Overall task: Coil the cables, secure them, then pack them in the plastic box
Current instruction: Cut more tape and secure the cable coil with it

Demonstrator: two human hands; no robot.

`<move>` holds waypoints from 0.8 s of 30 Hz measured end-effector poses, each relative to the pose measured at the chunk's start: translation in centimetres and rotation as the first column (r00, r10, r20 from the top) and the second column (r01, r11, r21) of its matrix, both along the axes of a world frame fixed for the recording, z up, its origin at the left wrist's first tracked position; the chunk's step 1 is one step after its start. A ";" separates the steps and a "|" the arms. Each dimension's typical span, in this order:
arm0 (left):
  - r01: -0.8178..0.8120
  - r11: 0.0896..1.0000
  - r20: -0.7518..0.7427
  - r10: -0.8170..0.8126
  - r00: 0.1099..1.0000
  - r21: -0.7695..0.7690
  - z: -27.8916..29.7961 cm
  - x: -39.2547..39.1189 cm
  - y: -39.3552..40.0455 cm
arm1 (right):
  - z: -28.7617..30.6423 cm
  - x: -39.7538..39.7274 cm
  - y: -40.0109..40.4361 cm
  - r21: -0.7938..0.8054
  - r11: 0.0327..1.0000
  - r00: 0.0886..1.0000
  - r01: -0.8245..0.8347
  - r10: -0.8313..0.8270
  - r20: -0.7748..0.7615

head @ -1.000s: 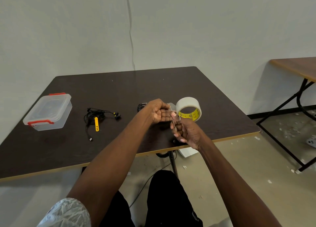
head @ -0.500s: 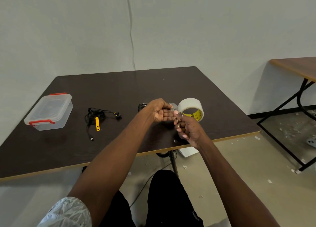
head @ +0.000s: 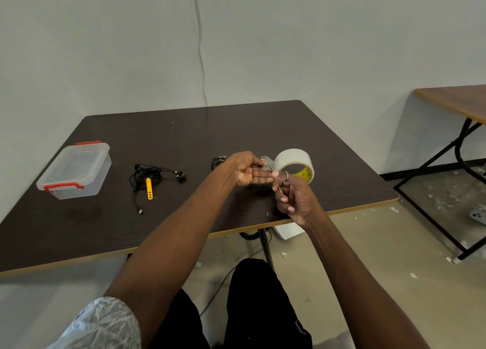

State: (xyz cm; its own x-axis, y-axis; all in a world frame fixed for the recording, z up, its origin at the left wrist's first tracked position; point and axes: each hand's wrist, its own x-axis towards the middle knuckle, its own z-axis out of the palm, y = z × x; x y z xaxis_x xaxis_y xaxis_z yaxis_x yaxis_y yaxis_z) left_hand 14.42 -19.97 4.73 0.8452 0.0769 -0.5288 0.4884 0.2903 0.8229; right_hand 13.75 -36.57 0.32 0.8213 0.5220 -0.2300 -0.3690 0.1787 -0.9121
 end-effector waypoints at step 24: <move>-0.011 1.000 0.028 0.010 1.000 0.011 0.0 -0.4 -0.4 | 0.4 0.0 0.7 -0.049 0.999 0.999 0.007 -0.005 0.040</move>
State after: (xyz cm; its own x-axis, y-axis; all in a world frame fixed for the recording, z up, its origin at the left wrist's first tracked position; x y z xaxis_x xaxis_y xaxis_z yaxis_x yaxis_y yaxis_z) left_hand 14.06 -20.32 4.77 0.8589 0.0916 -0.5038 0.4620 0.2858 0.8396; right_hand 13.74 -35.87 0.74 0.8335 0.5055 -0.2229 -0.3316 0.1351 -0.9337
